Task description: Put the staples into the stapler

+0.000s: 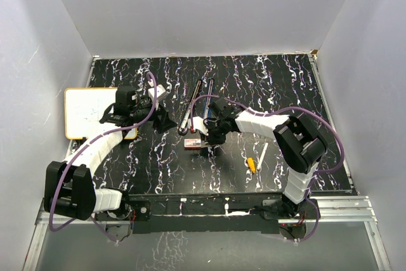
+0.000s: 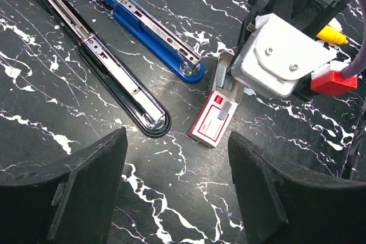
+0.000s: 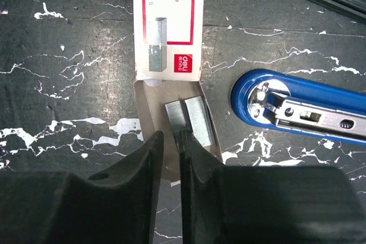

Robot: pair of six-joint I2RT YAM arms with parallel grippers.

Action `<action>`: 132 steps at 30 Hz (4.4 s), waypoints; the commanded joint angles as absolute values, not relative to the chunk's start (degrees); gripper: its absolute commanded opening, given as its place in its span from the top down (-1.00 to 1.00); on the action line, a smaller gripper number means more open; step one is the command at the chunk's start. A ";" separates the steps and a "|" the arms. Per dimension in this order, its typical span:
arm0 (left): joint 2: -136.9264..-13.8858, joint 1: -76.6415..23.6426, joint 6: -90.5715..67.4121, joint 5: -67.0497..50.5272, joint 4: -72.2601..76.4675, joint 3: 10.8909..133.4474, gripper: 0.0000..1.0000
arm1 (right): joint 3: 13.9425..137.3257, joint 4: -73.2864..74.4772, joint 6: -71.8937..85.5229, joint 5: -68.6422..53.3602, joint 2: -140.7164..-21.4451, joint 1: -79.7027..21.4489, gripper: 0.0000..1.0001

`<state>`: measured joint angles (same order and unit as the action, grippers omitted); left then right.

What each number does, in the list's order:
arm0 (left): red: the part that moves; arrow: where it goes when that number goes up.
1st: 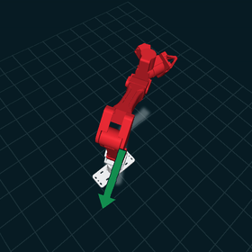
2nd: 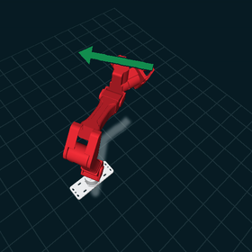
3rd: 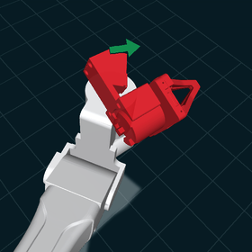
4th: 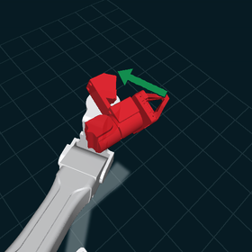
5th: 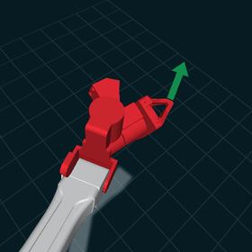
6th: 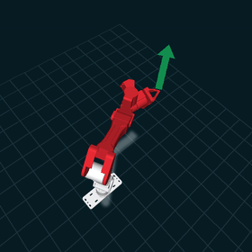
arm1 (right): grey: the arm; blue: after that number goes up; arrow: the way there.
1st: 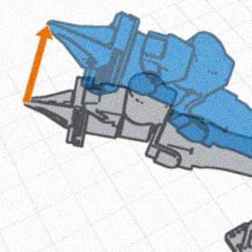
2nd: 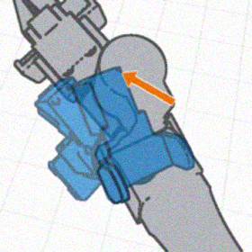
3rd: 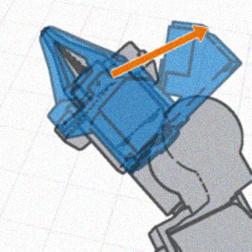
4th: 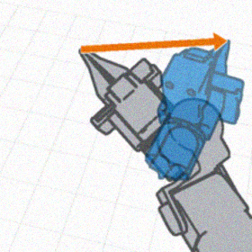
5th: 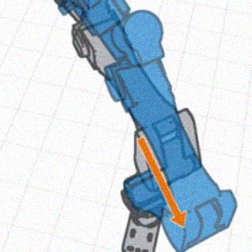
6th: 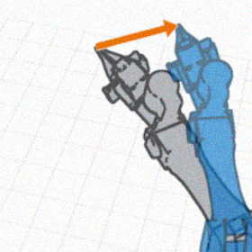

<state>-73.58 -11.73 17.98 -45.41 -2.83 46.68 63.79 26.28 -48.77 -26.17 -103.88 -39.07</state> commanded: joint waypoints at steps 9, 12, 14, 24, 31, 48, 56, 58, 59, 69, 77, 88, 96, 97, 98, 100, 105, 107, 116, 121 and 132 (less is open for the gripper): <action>-71.68 -11.28 18.48 -46.76 -2.60 46.32 -0.39 | 62.01 22.76 -49.75 -25.56 -103.31 -39.58 0.80; -71.63 -11.27 18.48 -46.77 -2.71 46.35 -0.39 | 62.09 22.79 -49.42 -25.78 -102.56 -39.63 0.84; -71.64 -11.26 18.46 -46.81 -2.72 46.46 -0.38 | 62.50 23.31 -49.12 -26.07 -102.00 -39.62 0.84; -71.46 -11.32 18.55 -47.03 -2.46 46.32 -0.39 | 64.40 25.29 -47.36 -26.89 -98.37 -39.64 0.83; -71.51 -11.25 18.54 -47.18 -2.37 46.24 -0.39 | 64.51 25.31 -46.00 -28.16 -97.06 -39.37 0.83; -71.65 -11.32 17.33 -47.90 -1.61 46.05 -0.39 | 64.12 24.98 -44.23 -25.24 -97.97 -38.53 0.71; -71.48 -11.33 17.50 -47.95 -1.68 45.88 -0.39 | 64.46 25.77 -45.54 -24.46 -99.67 -38.52 0.66; -71.51 -11.33 17.49 -47.90 -1.78 45.88 -0.39 | 64.59 26.26 -45.87 -24.72 -101.18 -38.59 0.65; -71.47 -11.34 17.53 -47.90 -1.76 45.88 -0.39 | 64.60 26.35 -46.08 -24.92 -101.56 -38.58 0.63; -71.53 -11.23 17.77 -47.88 -1.85 45.88 -0.39 | 63.58 26.27 -46.87 -23.36 -102.75 -38.61 0.54; -71.81 -11.18 17.64 -47.81 -1.79 46.21 -0.39 | 62.69 26.09 -46.91 -22.38 -103.09 -38.59 0.49; -71.92 -11.25 17.67 -47.81 -1.76 46.40 -0.39 | 64.31 26.86 -45.98 -23.51 -101.79 -38.62 0.75; -71.64 -11.21 18.01 -47.82 -1.71 46.22 -0.39 | 66.54 28.91 -45.11 -26.42 -100.45 -38.58 0.76; -71.72 -11.23 17.97 -47.81 -1.70 46.20 -0.39 | 66.69 29.19 -44.90 -26.89 -100.42 -38.58 0.77; -71.77 -11.26 17.94 -47.83 -1.70 46.20 -0.39 | 66.78 29.21 -44.71 -27.32 -100.38 -38.58 0.77; -71.75 -11.19 17.85 -47.81 -1.60 46.31 -0.39 | 66.77 29.24 -44.42 -27.78 -98.48 -38.58 0.77; -71.75 -11.29 17.62 -47.81 -1.67 46.29 -0.39 | 66.30 28.73 -44.27 -26.96 -97.93 -38.54 0.78; -71.64 -11.30 17.49 -47.83 -1.58 46.23 -0.39 | 66.48 28.79 -44.02 -26.01 -98.53 -38.44 0.75; -71.33 -11.24 17.58 -47.75 -1.92 46.18 -0.39 | 66.52 28.39 -43.82 -24.54 -101.71 -38.45 0.57; -71.29 -11.18 17.60 -47.74 -1.78 46.10 -0.39 | 65.56 28.26 -44.20 -22.96 -103.06 -38.48 0.51; -71.54 -11.20 17.49 -47.71 -1.84 46.25 -0.39 | 63.46 27.52 -43.90 -22.31 -102.90 -38.41 0.38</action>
<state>-73.58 -11.68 17.37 -45.87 -2.15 46.04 64.27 29.36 -44.45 -22.81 -102.50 -38.57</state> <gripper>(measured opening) 0.696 0.299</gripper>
